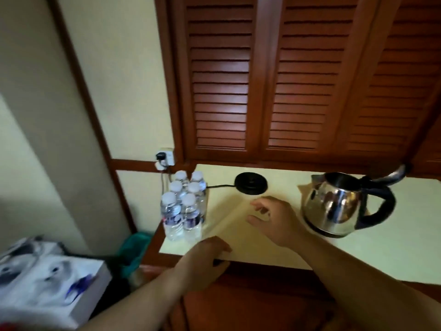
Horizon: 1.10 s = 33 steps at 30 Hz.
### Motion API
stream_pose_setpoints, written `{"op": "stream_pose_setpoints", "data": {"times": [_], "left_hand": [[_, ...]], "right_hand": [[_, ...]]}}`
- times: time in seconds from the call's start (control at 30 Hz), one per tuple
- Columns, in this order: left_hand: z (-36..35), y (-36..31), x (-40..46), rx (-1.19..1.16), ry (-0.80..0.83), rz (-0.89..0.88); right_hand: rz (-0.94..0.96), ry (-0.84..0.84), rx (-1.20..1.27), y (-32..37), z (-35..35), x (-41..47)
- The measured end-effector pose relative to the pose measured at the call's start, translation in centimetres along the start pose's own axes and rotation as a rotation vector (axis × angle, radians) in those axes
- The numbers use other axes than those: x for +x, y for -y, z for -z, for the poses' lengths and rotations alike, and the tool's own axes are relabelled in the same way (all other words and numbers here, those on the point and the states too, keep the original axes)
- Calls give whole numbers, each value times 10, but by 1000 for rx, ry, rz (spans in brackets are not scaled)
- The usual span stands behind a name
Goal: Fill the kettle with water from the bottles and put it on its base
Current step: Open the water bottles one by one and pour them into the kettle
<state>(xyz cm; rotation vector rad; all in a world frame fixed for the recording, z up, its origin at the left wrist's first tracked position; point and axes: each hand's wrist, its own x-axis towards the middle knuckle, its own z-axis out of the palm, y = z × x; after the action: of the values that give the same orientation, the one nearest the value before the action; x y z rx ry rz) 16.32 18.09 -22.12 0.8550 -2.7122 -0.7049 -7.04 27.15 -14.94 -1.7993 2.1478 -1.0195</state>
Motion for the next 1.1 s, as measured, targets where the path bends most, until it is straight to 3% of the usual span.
{"op": "stream_pose_setpoints", "data": {"times": [0.13, 0.27, 0.5, 0.7, 0.83, 0.97, 1.1], "left_hand": [[1, 26, -24, 94, -41, -20], [-9, 28, -26, 95, -62, -25], [-16, 34, -27, 78, -122, -31], [-21, 39, -24, 61, -169, -73], [-13, 30, -13, -137, -264, 48], [0, 1, 15, -404, -499, 187], [15, -45, 49, -441, -432, 126]], "right_hand": [[115, 130, 22, 37, -19, 31], [252, 155, -5, 76, -38, 59], [245, 283, -229, 116, -61, 75], [175, 125, -67, 119, -37, 76], [114, -37, 49, 111, 9, 71], [13, -24, 13, 94, 42, 53], [-50, 26, -49, 78, 64, 36]]}}
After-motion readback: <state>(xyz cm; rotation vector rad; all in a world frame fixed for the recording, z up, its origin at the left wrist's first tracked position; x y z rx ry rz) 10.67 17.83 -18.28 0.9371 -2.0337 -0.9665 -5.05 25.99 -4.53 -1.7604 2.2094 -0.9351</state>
